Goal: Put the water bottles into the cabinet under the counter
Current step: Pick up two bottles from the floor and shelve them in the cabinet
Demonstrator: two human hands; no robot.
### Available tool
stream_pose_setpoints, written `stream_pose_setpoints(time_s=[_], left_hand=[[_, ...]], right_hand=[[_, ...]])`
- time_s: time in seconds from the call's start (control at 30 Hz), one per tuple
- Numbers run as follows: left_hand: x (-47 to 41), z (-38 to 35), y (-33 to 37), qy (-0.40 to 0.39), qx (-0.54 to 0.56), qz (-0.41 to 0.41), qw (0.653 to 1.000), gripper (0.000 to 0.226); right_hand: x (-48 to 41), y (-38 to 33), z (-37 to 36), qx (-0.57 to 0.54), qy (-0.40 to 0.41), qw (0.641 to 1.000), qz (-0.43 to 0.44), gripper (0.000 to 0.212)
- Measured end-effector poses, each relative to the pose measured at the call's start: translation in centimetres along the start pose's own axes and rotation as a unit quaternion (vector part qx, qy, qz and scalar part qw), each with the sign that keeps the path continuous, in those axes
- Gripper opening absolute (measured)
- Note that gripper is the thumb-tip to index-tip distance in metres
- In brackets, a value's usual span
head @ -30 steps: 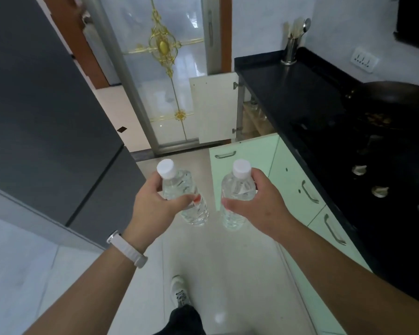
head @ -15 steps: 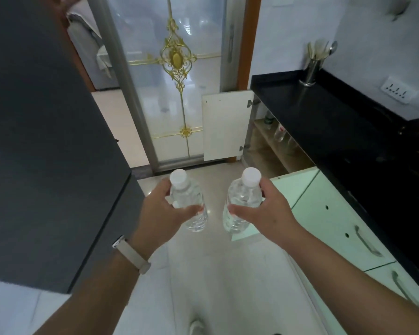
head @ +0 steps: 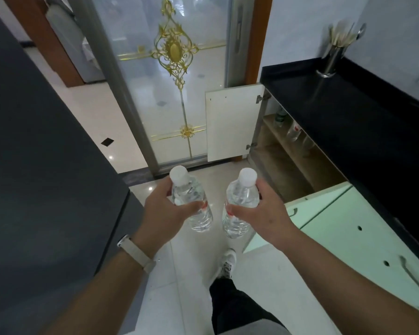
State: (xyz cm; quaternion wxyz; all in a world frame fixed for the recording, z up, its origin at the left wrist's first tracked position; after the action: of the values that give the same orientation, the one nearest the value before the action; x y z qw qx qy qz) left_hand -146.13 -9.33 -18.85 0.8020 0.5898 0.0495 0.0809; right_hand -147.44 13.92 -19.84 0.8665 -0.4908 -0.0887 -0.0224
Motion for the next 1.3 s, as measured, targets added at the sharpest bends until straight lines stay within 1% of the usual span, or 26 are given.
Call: stream_pose_setpoints(time_s=[0.17,0.27,0.4,0.5,0.63,0.7,0.83,0.93,1.07,1.2,1.3], left_hand=[[-7.8,-0.9,-0.3,0.027,-0.017,0.014,0.999,0.061],[-12.9,-1.7,0.2,0.02,-0.037,0.014,0.999,0.061],[-20.3,-3.3,1.3,-0.009,-0.056,0.018,0.998,0.062],[-24.7,-5.3,2.8,-0.022,-0.06,0.003,0.998,0.06],[-29.1,-7.7,4.4,-0.036,-0.067,-0.022,0.997,0.062],[-31.4,-8.9,5.1,-0.042,-0.07,-0.03,0.996,0.06],[-35.1,-12.0,5.7,-0.094,-0.073,-0.043,0.992,0.058],[-37.8,-14.4,6.3,-0.13,-0.084,-0.059,0.986,0.05],[-42.5,-17.8,5.9,-0.203,-0.057,-0.059,0.976,0.056],[-48.5,-20.5,5.6,-0.265,-0.043,-0.08,0.96,0.062],[-52.7,-22.6,5.5,-0.324,-0.048,-0.091,0.941,0.06]], right_hand=[[-9.4,0.4,-1.6,-0.043,-0.015,0.999,-0.003,0.053],[-15.3,-0.1,-1.4,-0.066,-0.026,0.997,-0.005,0.058],[-22.3,-0.9,0.7,-0.068,-0.008,0.998,0.008,0.055],[-26.4,-1.2,2.8,-0.057,0.007,0.998,0.015,0.06],[-29.4,-1.3,6.0,-0.046,0.038,0.998,0.01,0.067],[-30.3,-1.1,7.6,-0.053,0.056,0.997,0.003,0.067],[-31.3,-0.4,10.0,-0.074,0.098,0.992,-0.014,0.053],[-32.1,0.7,11.0,-0.089,0.136,0.986,-0.045,0.053],[-33.9,1.8,12.2,-0.076,0.191,0.974,-0.093,0.057],[-36.4,1.6,12.9,-0.066,0.266,0.951,-0.142,0.061],[-38.0,1.5,13.0,-0.071,0.326,0.923,-0.191,0.059]])
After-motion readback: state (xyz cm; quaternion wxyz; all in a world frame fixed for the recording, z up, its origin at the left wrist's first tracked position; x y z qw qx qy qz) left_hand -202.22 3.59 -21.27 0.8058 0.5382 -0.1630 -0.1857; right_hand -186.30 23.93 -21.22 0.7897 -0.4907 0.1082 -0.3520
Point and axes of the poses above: each hand's wrist, its own x-axis away from the middle knuckle, its own z-axis out of the back of the hand, y = z × x, the point moved 8 cm from there along -x, towards the middle knuckle, and after that the axes turned 6 degrees about x, right-handed, at the moved point
